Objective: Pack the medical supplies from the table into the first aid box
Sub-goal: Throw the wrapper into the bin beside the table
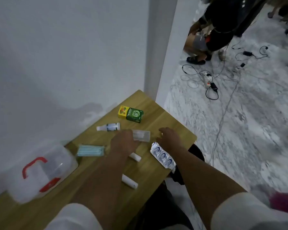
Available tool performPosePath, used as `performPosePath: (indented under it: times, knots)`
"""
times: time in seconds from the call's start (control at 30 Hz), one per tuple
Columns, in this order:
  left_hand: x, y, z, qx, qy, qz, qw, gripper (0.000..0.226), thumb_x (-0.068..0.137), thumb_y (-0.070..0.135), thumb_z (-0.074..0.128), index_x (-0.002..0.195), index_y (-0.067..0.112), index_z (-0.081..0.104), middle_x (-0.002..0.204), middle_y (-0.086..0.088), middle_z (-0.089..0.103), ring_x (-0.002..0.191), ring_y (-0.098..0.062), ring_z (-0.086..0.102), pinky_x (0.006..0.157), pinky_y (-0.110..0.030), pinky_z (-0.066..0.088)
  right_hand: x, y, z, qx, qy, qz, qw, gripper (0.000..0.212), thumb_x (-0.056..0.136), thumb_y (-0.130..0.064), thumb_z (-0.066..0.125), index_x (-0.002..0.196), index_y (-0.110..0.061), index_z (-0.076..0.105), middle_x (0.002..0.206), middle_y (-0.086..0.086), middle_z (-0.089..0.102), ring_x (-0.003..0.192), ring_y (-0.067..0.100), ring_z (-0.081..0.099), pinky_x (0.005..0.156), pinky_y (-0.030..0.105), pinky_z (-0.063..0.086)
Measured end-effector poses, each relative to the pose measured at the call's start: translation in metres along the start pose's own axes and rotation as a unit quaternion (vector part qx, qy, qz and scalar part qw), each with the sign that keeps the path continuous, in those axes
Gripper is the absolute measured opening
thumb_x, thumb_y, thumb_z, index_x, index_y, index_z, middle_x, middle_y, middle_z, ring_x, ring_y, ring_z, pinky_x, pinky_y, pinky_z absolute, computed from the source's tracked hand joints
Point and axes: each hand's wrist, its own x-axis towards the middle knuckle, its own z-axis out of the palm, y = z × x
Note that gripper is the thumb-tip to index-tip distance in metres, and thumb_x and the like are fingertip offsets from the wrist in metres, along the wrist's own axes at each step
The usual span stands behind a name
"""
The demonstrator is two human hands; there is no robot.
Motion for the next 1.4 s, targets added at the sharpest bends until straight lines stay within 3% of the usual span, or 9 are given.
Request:
performPosePath:
  times: [0.13,0.43,0.63,0.77,0.93,1.07,1.2,1.33,1.4]
  knots:
    - [0.015,0.032,0.038,0.015,-0.074,0.023,0.997,0.045,0.093,0.045,0.061,0.129,0.017,0.063,0.127,-0.006,0.066,0.114,-0.027,0.065,0.088,-0.036,0.05,0.002,0.024,0.002,0.026,0.016,0.069,0.997,0.034,0.094,-0.034,0.06,0.126,-0.019,0.063,0.124,0.007,0.063,0.119,0.031,0.059,0.094,0.042,0.05]
    - [0.038,0.052,0.108,0.06,-0.119,0.063,0.989,0.022,0.096,0.03,0.06,0.11,0.014,0.064,0.108,-0.007,0.067,0.105,-0.027,0.068,0.077,-0.033,0.048,0.013,0.073,0.022,-0.046,-0.035,0.17,0.984,0.059,0.091,-0.044,0.067,0.138,-0.023,0.04,0.134,0.012,0.047,0.124,0.036,0.049,0.09,0.048,0.05]
    - [0.023,0.057,0.12,0.009,-0.078,0.044,0.996,0.011,0.1,0.019,0.054,0.09,0.023,0.054,0.102,-0.006,0.07,0.095,-0.025,0.069,0.069,-0.027,0.036,0.005,0.095,0.022,0.096,-0.032,0.17,0.98,0.026,0.095,-0.018,0.054,0.121,-0.018,0.051,0.11,0.008,0.065,0.097,0.032,0.065,0.068,0.036,0.049]
    - [0.01,0.106,0.114,-0.056,-0.094,0.109,0.988,0.009,0.098,0.028,0.055,0.095,0.019,0.053,0.08,0.002,0.059,0.072,-0.02,0.058,0.062,-0.031,0.033,-0.027,0.134,-0.004,0.223,0.101,0.266,0.932,0.005,0.095,-0.013,0.048,0.099,-0.017,0.048,0.09,0.005,0.062,0.076,0.026,0.059,0.067,0.041,0.053]
    - [0.009,0.201,0.141,-0.027,-0.121,0.187,0.974,0.003,0.102,0.019,0.047,0.105,0.017,0.048,0.072,0.003,0.045,0.067,-0.024,0.05,0.051,-0.034,0.026,-0.05,0.213,-0.018,0.254,0.078,0.384,0.884,0.021,0.09,-0.029,0.062,0.099,-0.013,0.055,0.093,0.008,0.064,0.086,0.03,0.062,0.07,0.033,0.045]
    - [0.027,0.248,0.176,0.022,-0.173,0.201,0.964,0.022,0.103,0.013,0.045,0.124,0.007,0.05,0.095,-0.014,0.063,0.087,-0.033,0.063,0.062,-0.039,0.032,-0.04,0.253,-0.014,0.229,0.026,0.4,0.887,0.012,0.083,-0.011,0.066,0.091,-0.006,0.059,0.087,0.011,0.062,0.084,0.033,0.062,0.068,0.031,0.045]
    - [0.038,0.285,0.194,0.026,-0.15,0.082,0.985,0.038,0.105,0.035,0.048,0.089,0.002,0.057,0.073,-0.013,0.051,0.071,-0.02,0.039,0.081,-0.04,0.042,-0.028,0.28,-0.009,0.224,0.0,0.415,0.882,0.028,0.082,-0.008,0.065,0.109,-0.003,0.065,0.103,0.017,0.067,0.1,0.034,0.067,0.079,0.034,0.053]
    - [0.061,0.286,0.199,0.054,-0.191,0.164,0.966,0.041,0.1,0.013,0.05,0.141,0.007,0.048,0.112,-0.018,0.067,0.09,-0.029,0.065,0.073,-0.039,0.05,-0.024,0.288,-0.011,0.202,-0.01,0.413,0.888,0.046,0.092,-0.019,0.063,0.134,-0.005,0.054,0.136,0.015,0.06,0.123,0.033,0.059,0.096,0.036,0.048]
    - [0.067,0.283,0.188,0.044,-0.177,0.199,0.963,0.039,0.1,0.013,0.051,0.139,0.012,0.05,0.118,-0.01,0.067,0.098,-0.028,0.066,0.073,-0.037,0.051,-0.022,0.282,-0.019,0.199,0.006,0.397,0.896,0.047,0.091,-0.021,0.063,0.135,-0.006,0.055,0.133,0.015,0.063,0.12,0.033,0.061,0.098,0.039,0.052]
